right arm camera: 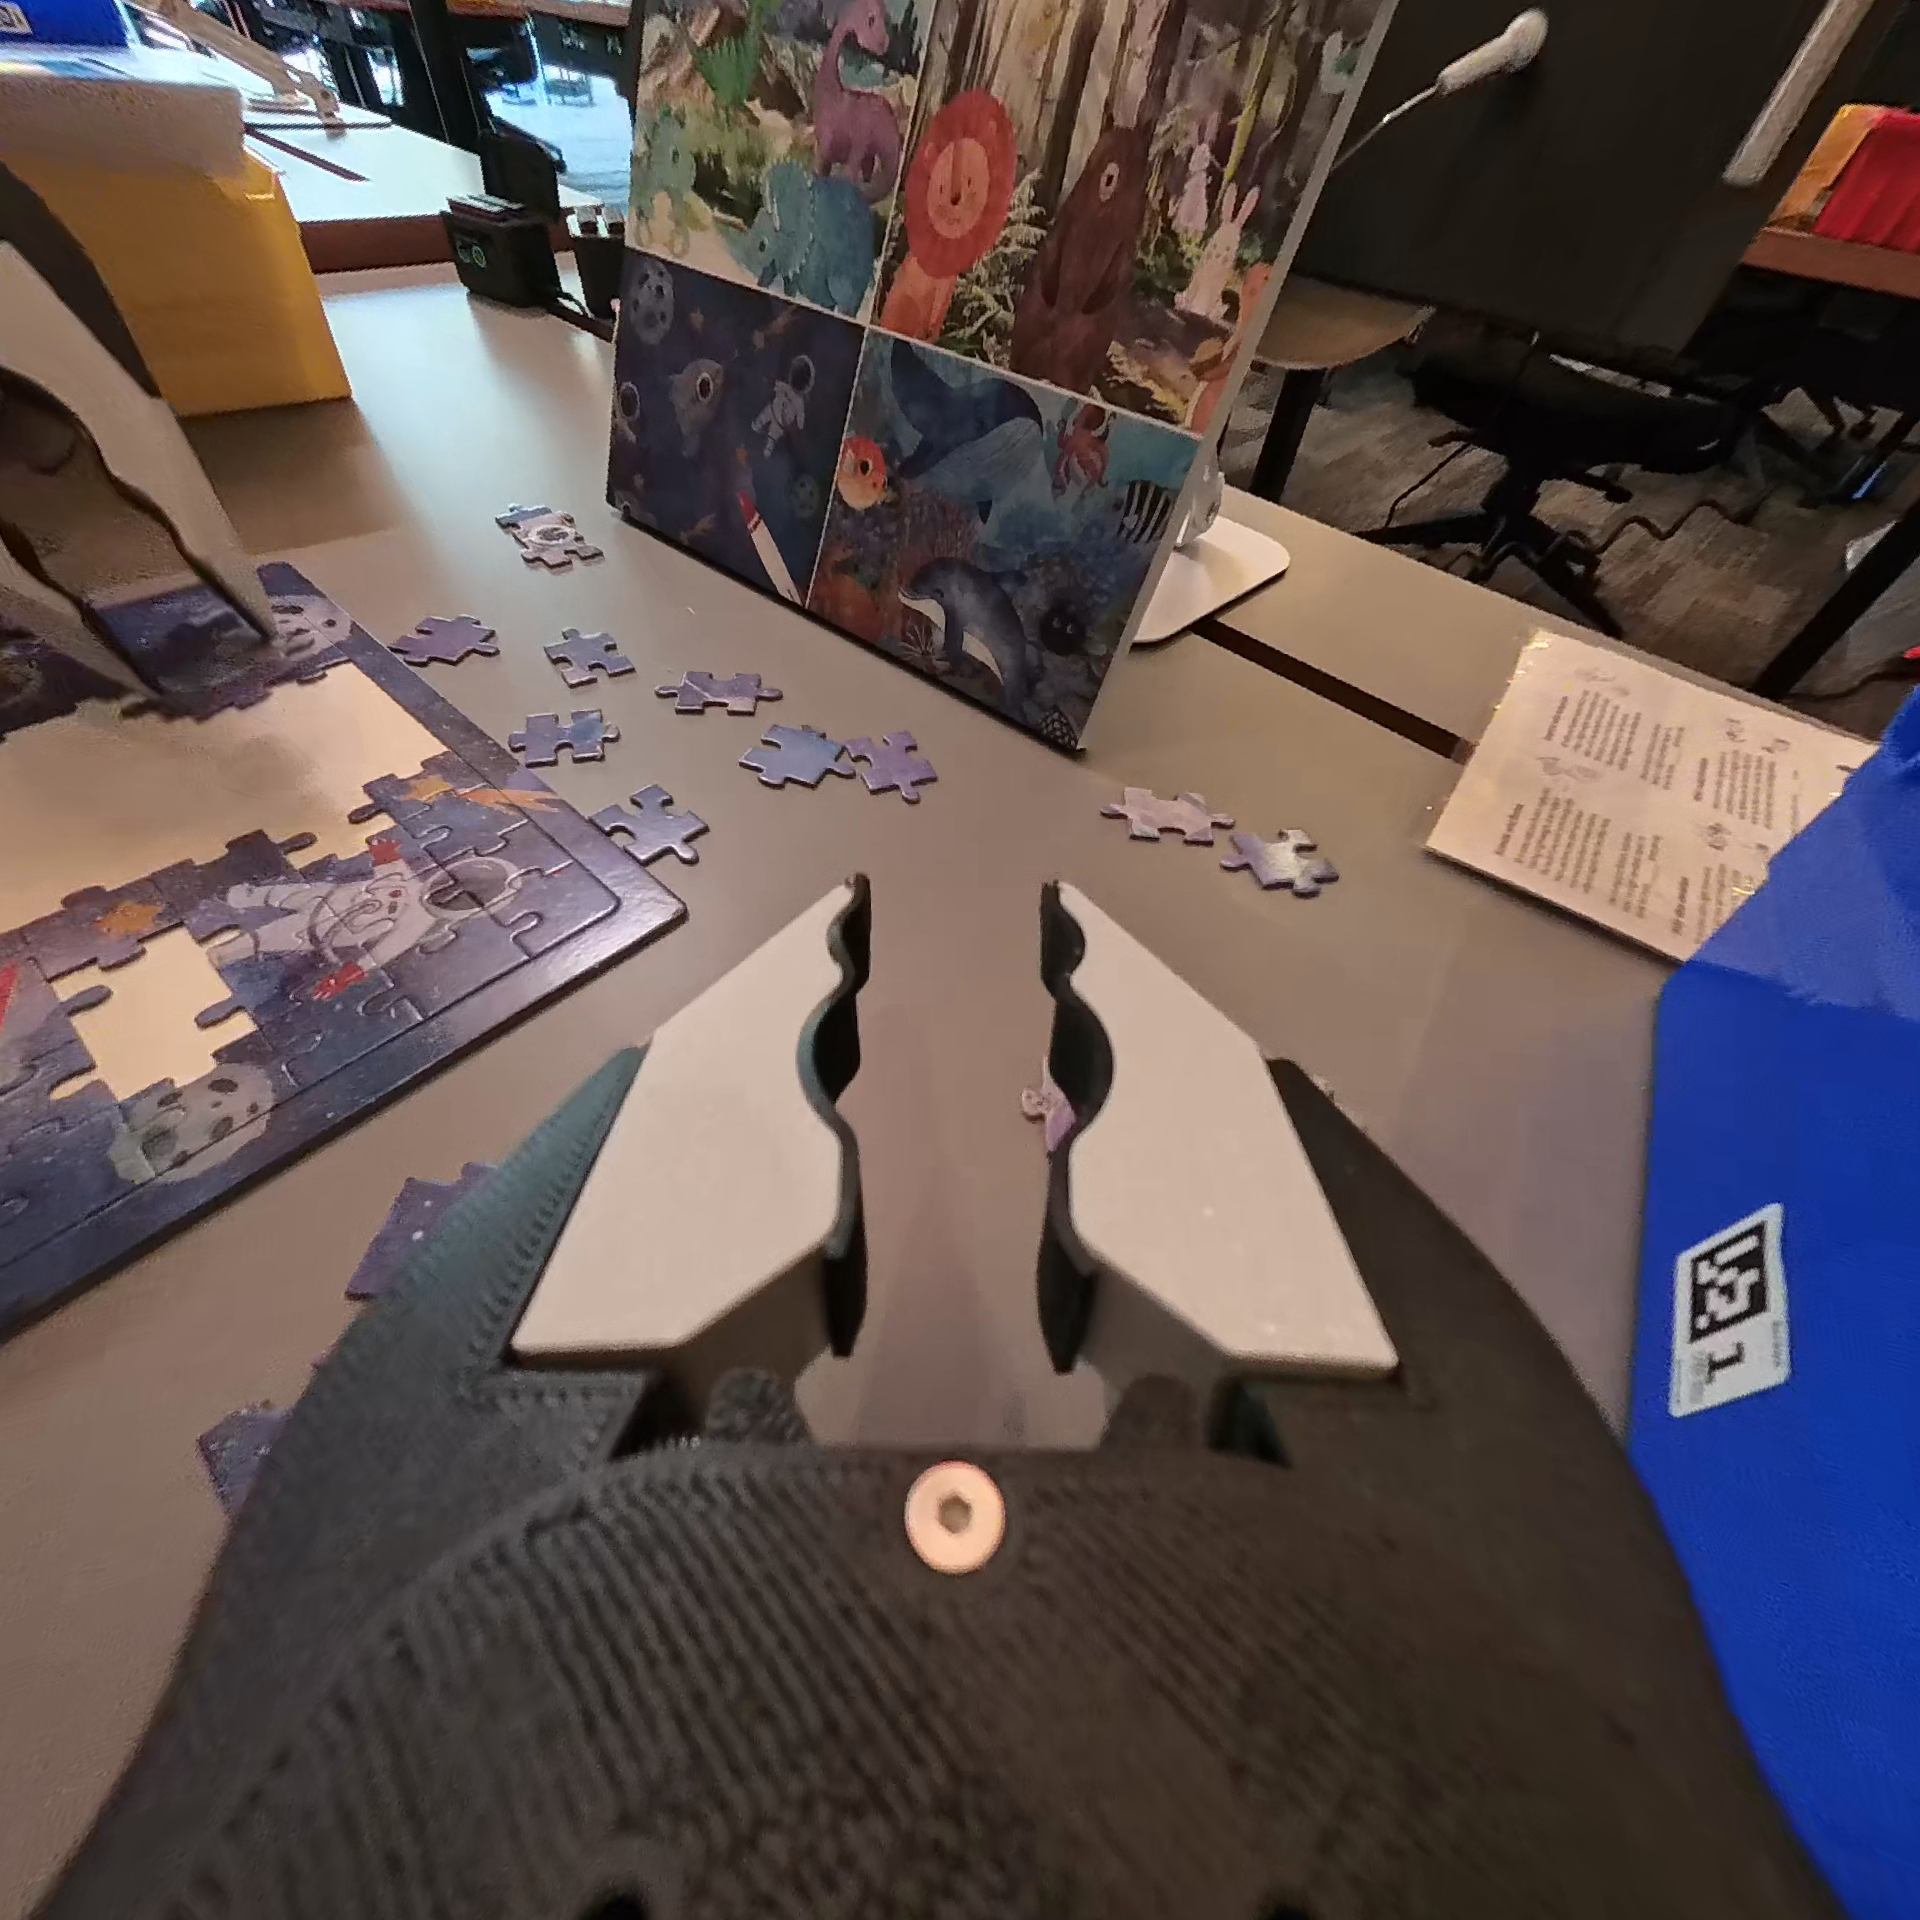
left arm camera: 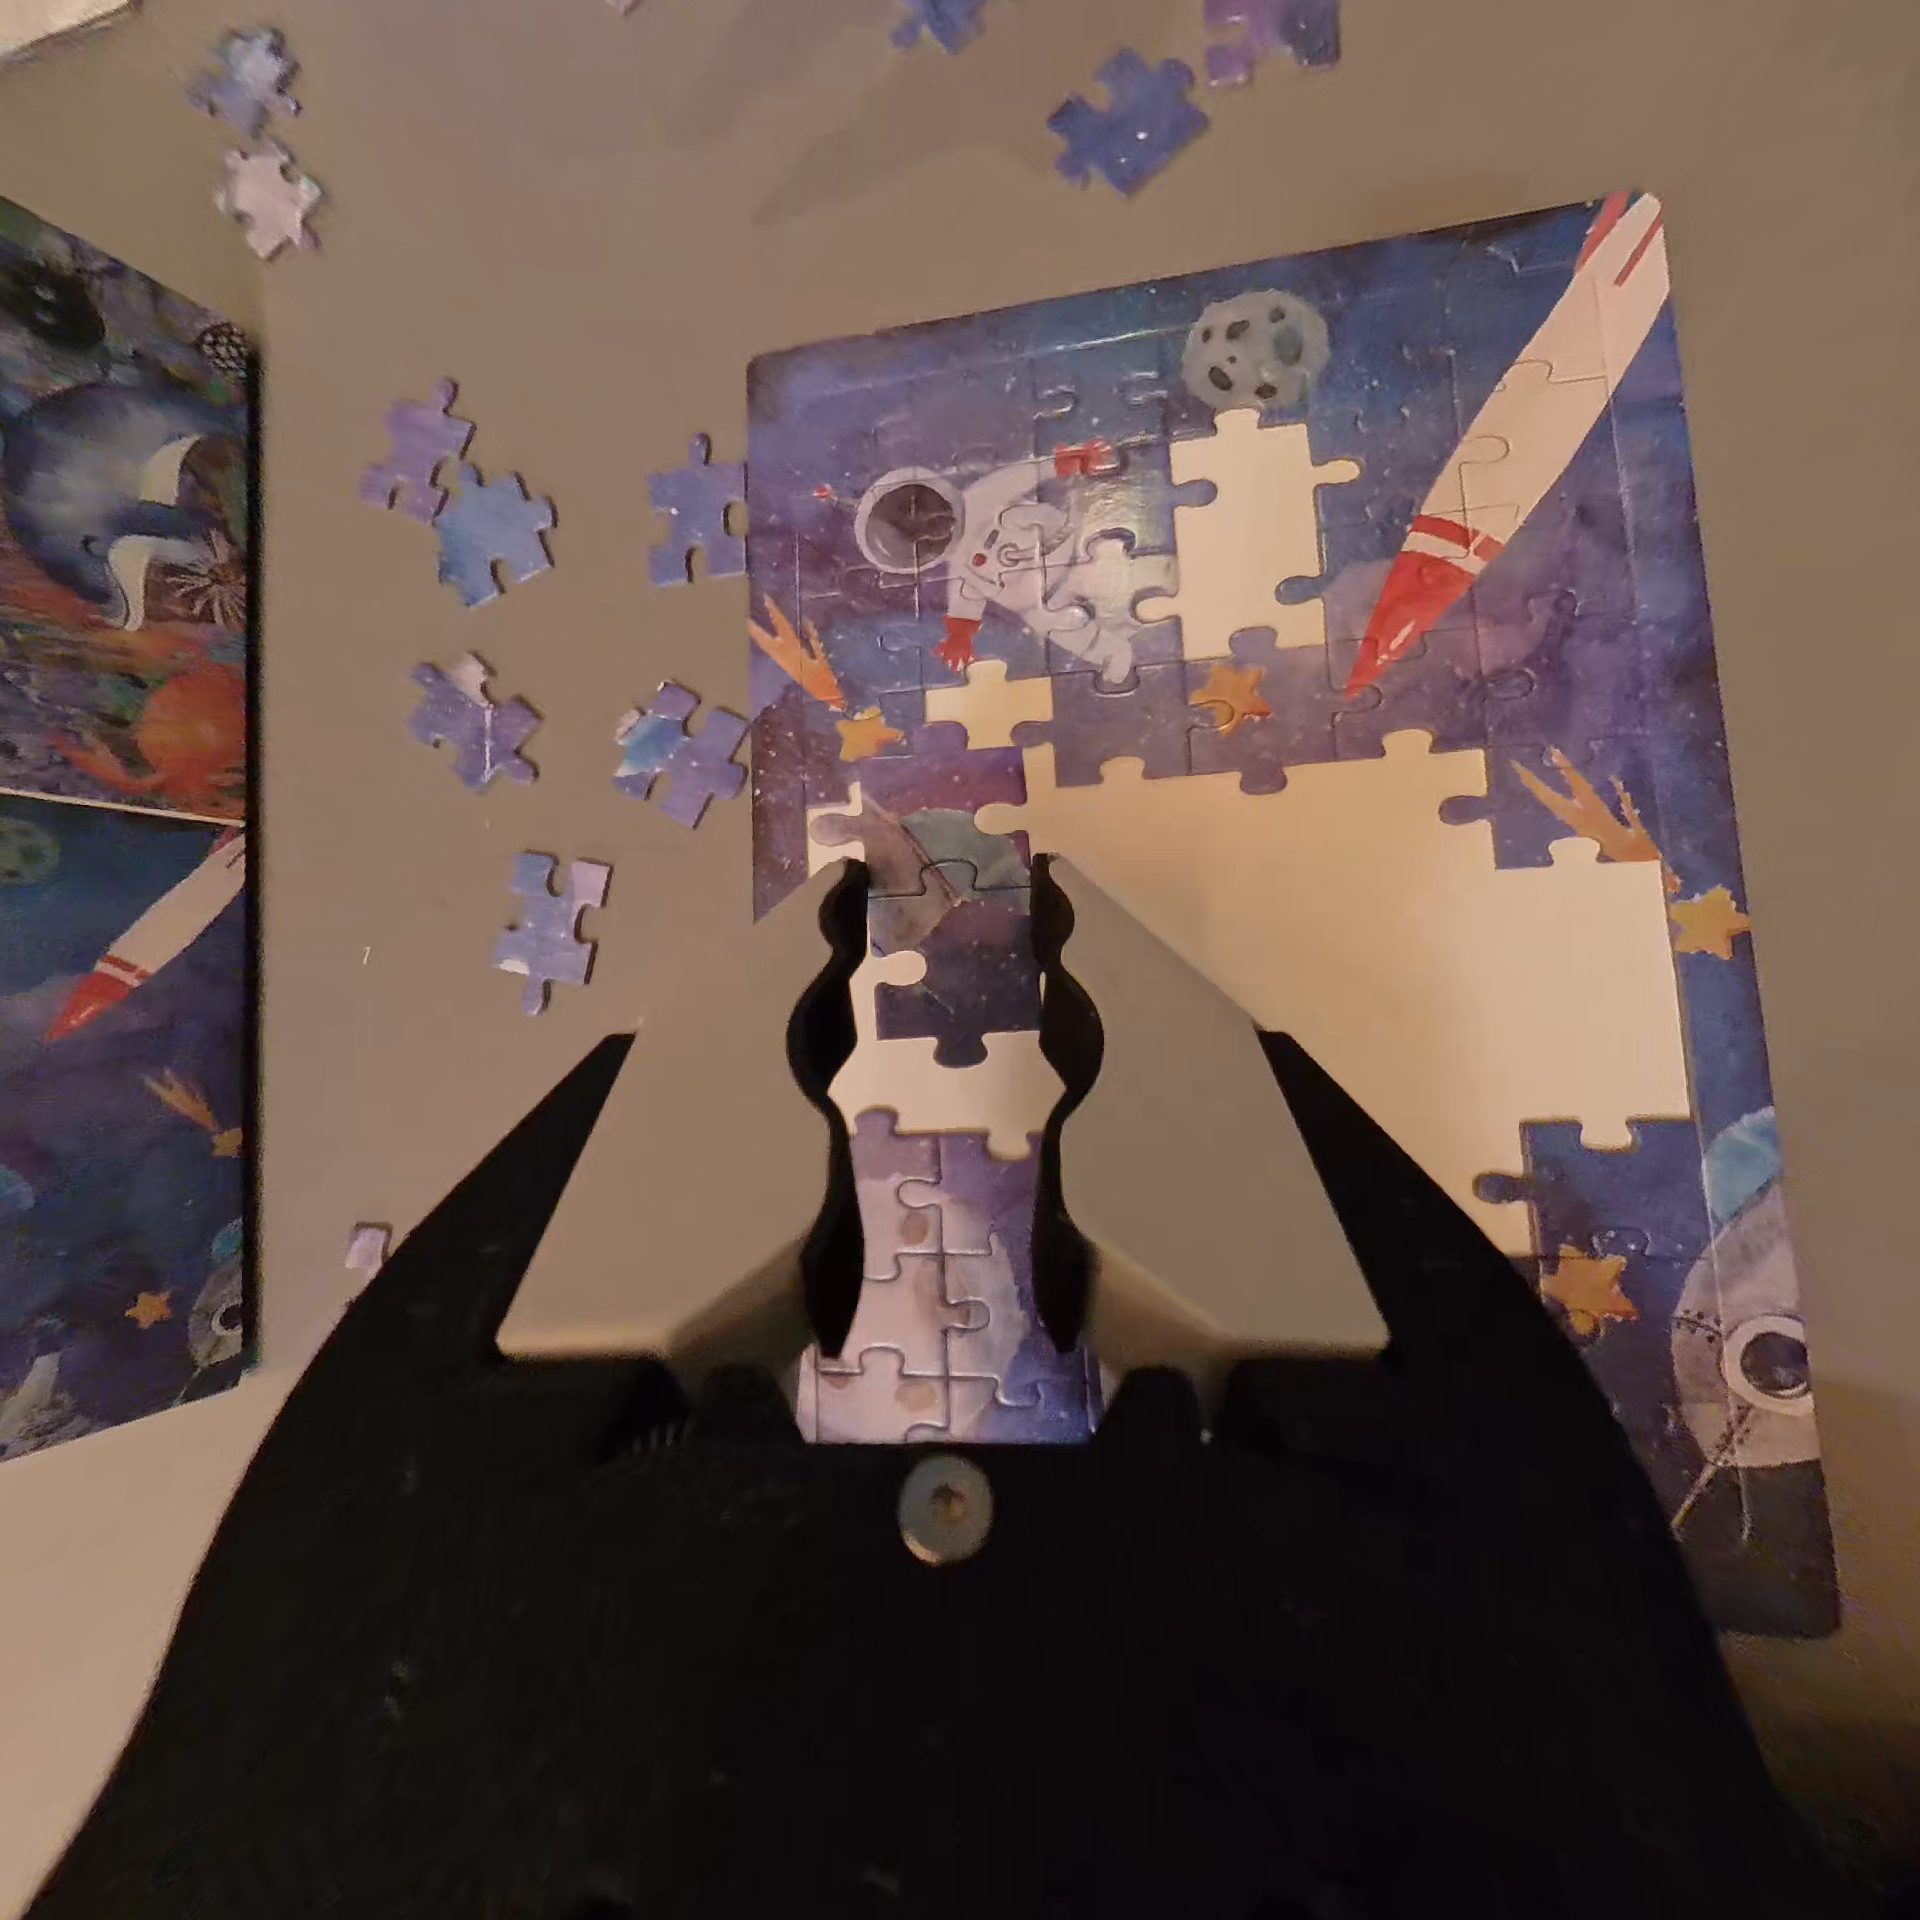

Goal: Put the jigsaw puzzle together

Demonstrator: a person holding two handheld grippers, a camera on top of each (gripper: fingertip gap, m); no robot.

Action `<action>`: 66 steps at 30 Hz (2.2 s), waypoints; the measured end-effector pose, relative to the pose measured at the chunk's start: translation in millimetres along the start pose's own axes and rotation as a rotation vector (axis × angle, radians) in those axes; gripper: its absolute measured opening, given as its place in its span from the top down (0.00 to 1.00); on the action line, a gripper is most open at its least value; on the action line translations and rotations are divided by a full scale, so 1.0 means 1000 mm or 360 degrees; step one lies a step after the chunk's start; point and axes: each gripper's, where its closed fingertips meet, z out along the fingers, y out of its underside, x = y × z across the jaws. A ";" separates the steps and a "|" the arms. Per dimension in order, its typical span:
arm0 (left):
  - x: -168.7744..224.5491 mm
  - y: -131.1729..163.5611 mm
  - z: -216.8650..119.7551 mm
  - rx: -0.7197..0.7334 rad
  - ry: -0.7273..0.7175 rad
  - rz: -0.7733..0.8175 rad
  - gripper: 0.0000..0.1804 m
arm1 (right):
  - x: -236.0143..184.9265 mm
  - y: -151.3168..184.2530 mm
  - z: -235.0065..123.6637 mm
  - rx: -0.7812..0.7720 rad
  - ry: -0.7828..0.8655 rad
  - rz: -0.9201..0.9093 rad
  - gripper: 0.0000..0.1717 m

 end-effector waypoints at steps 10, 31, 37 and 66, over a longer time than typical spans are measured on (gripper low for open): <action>0.009 0.003 0.017 0.0010 0.0004 -0.0029 0.83 | -0.004 0.011 0.008 -0.0065 -0.0019 -0.0018 0.82; 0.011 -0.006 0.047 -0.0084 0.0086 -0.0128 0.82 | -0.020 0.003 0.007 -0.0049 -0.0101 -0.0052 0.82; 0.001 0.002 0.035 -0.0073 0.0025 -0.0169 0.83 | -0.022 0.004 0.008 -0.0065 -0.0103 -0.0070 0.82; 0.040 0.015 0.027 -0.0145 0.0262 -0.0175 0.83 | -0.012 0.014 0.011 -0.0098 -0.0082 -0.0012 0.83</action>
